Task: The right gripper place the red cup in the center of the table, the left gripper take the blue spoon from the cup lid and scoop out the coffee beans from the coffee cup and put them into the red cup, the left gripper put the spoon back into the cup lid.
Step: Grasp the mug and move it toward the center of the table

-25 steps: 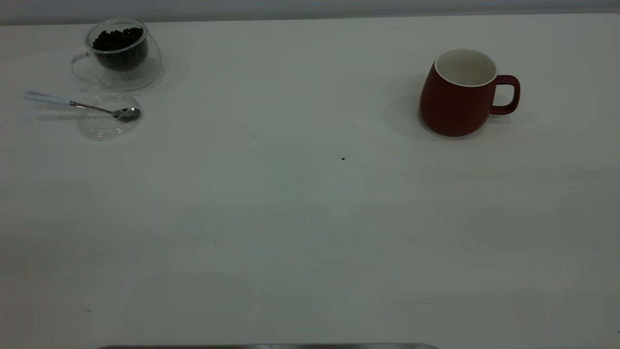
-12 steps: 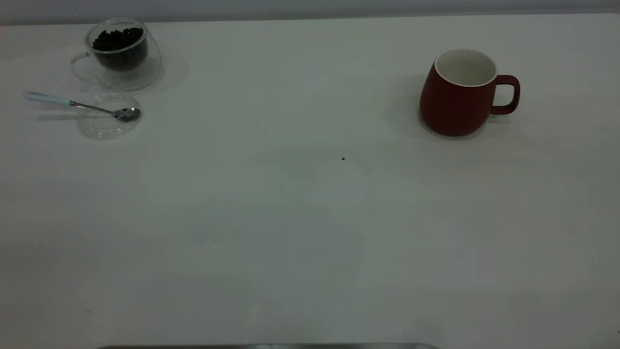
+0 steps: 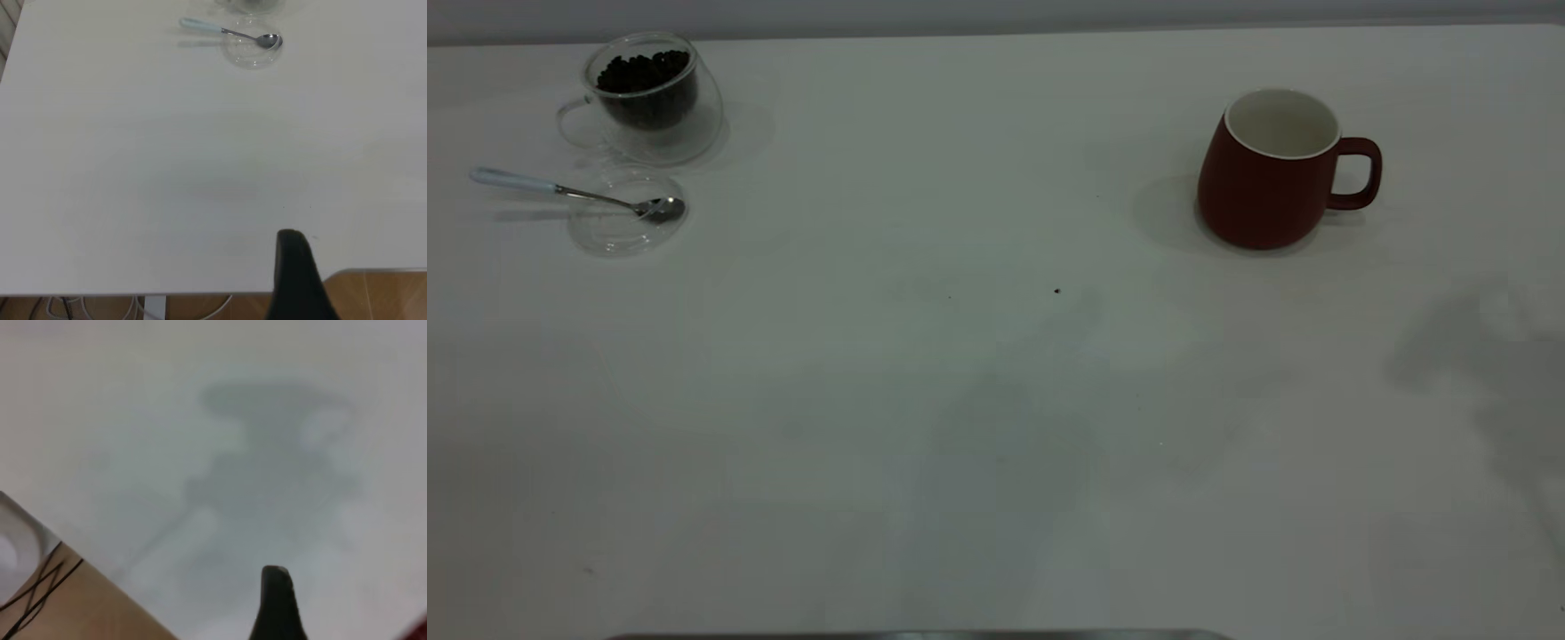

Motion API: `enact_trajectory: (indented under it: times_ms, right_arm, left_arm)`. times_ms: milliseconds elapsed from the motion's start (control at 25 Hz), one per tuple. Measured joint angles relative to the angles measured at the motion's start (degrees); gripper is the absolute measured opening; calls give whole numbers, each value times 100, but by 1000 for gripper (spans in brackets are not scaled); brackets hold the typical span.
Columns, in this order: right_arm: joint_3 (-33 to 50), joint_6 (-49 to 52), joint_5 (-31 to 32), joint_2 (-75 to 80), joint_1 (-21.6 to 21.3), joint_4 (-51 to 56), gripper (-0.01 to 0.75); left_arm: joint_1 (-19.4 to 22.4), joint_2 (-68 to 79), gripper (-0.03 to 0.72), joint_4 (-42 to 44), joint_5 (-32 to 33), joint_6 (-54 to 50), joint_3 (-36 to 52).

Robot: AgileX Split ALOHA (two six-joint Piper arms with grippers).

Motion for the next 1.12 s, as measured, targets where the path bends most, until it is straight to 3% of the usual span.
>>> enact_trajectory:
  times_ms: [160, 440, 880, 1120]
  right_arm:
    - [-731, -483, -118, 1392, 55, 197, 590]
    - [-1629, -615, -688, 2646, 519, -163, 590]
    - [-1809, -740, -1933, 3435, 670, -844, 590]
    - [-2313, -751, -2201, 3887, 674, -951, 590]
  left_arm:
    - [0, 0, 537, 0, 0, 0, 0]
    - [0, 0, 537, 0, 0, 0, 0]
    - [0, 0, 537, 0, 0, 0, 0]
    - [0, 0, 537, 0, 0, 0, 0]
